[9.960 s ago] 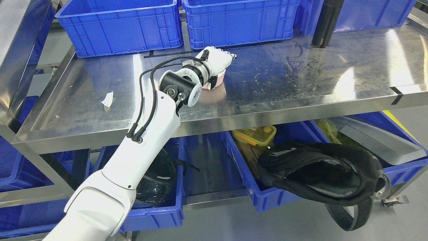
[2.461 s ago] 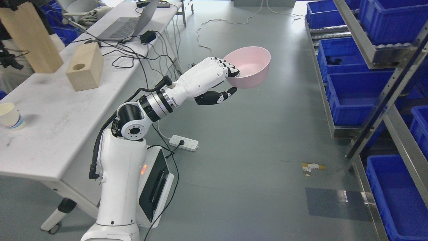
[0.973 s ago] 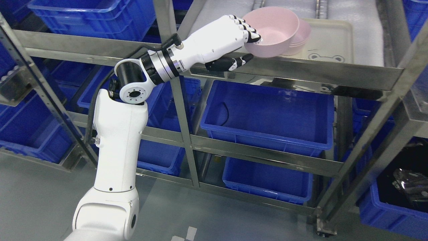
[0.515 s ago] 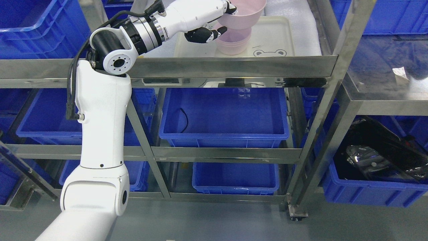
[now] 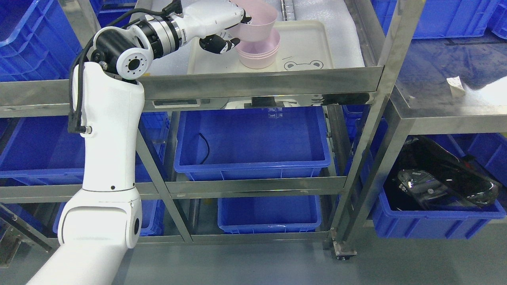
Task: Stack pink IKEA bowl on shelf middle layer
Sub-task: 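Lower the pink bowl onto the white tray on the middle shelf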
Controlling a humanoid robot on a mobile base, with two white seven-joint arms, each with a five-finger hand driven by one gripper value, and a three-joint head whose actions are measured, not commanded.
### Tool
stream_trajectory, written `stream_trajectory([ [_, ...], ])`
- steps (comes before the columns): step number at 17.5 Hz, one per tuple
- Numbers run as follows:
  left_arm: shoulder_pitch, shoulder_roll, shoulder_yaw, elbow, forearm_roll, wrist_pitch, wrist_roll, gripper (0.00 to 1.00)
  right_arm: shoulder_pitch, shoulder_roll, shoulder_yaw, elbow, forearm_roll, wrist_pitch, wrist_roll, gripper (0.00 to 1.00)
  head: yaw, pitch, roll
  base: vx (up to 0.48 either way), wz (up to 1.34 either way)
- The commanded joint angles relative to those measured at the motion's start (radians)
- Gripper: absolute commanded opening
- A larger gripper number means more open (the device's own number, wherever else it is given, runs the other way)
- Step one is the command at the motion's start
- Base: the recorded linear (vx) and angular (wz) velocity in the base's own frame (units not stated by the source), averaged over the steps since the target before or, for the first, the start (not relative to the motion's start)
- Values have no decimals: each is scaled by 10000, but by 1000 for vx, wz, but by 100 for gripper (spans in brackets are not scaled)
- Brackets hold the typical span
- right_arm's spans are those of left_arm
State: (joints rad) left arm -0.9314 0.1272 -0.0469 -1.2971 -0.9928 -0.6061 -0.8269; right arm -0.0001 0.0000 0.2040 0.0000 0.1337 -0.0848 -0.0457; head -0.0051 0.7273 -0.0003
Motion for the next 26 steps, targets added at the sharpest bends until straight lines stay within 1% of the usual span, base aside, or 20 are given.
stream_trajectory([
  [1,-181,278,-175,637,-472,33,399,3,154,-175,0,-175,-2,4,-3,100,0,0,0,28,-42],
  [4,-120,384,-512,1005,-518,33,445,3,154,-175,0,-175,-2,4,-3,100,0,0,0,6,-38],
  [8,-196,170,-604,1664,-518,17,659,6,154,-175,0,-175,-2,4,-3,100,0,0,0,0,0],
  [10,-517,170,-911,2063,-534,33,1165,6,154,-175,0,-175,-2,4,-3,100,0,0,0,0,0],
  [14,-793,93,-958,2799,-962,48,1243,6,154,-175,0,-175,-2,4,-3,100,0,-1,0,0,0],
  [18,-994,-30,-1126,3429,-1071,48,1411,7,154,-175,0,-175,-2,4,-3,100,0,-2,0,0,0],
  [20,-1010,-136,-1172,3597,-1071,48,1763,10,154,-175,0,-175,-2,4,-3,100,0,-2,0,0,0],
  [23,-994,-489,-1173,3629,-1071,48,1811,15,154,-175,0,-175,-2,4,-3,100,0,-4,0,0,0],
  [24,-1009,-505,-1173,3644,-1071,48,1811,20,154,-175,15,-175,-2,4,-3,100,0,-4,0,0,0],
  [25,-1010,-505,-1188,3629,-1071,48,1811,28,154,-175,0,-175,-2,4,-3,100,0,-4,0,0,0],
  [26,-1010,-490,-1188,3629,-1071,48,1811,39,154,-175,0,-175,-2,4,-3,100,0,-5,0,0,0],
])
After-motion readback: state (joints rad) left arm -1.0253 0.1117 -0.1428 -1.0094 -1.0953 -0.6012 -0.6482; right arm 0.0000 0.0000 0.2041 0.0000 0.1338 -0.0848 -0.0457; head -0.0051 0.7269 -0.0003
